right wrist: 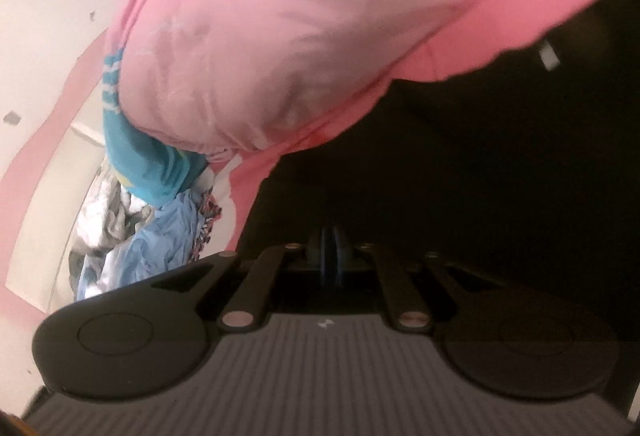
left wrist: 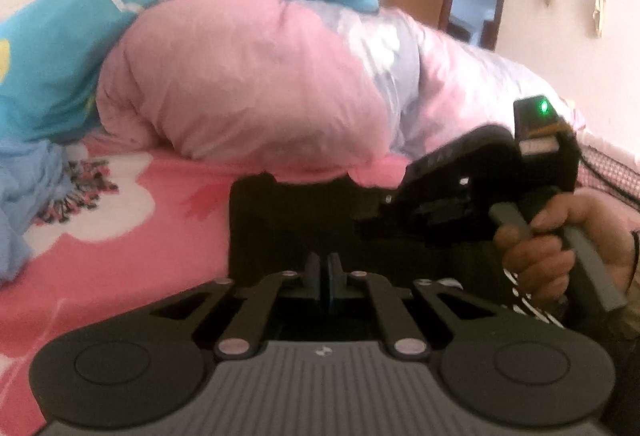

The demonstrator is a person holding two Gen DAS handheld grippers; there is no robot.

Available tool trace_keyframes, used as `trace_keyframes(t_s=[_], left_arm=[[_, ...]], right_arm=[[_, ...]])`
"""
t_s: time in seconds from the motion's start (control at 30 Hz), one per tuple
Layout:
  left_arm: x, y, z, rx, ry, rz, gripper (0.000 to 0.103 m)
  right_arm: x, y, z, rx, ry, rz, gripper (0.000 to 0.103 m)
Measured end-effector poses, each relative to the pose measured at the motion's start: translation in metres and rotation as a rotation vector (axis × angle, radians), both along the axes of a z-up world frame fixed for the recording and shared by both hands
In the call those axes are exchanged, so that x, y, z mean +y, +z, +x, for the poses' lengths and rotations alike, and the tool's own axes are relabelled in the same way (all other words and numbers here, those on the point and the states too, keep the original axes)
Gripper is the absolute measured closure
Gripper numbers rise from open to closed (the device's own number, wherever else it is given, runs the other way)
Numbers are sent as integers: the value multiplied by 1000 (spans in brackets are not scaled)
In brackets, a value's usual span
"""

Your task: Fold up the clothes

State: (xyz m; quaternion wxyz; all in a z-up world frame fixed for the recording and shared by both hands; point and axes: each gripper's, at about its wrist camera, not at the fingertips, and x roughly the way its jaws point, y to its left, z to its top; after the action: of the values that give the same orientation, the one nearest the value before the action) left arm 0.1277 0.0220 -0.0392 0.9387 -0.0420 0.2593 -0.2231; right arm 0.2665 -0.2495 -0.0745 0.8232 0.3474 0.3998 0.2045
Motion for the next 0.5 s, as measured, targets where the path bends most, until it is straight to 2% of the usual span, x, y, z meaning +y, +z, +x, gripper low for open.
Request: trace_keyframes(t_s=[0.1,0.17,0.33,0.5], left_arm=[[-2,-1,-1,16,-31,10,76],[-7,-1,-5,-1,-50,27,70],[-13,-2,-9,-8,-68,70,68],[-14,-3,-8,-14,-46,87,68]], right_arm=[[-7,0,-8,48,-11,47,93],[-9,1,-14,83,-8,48,90],[2,6,-27,116,66,27,87],[15,9,-24,122,86,-7,74]])
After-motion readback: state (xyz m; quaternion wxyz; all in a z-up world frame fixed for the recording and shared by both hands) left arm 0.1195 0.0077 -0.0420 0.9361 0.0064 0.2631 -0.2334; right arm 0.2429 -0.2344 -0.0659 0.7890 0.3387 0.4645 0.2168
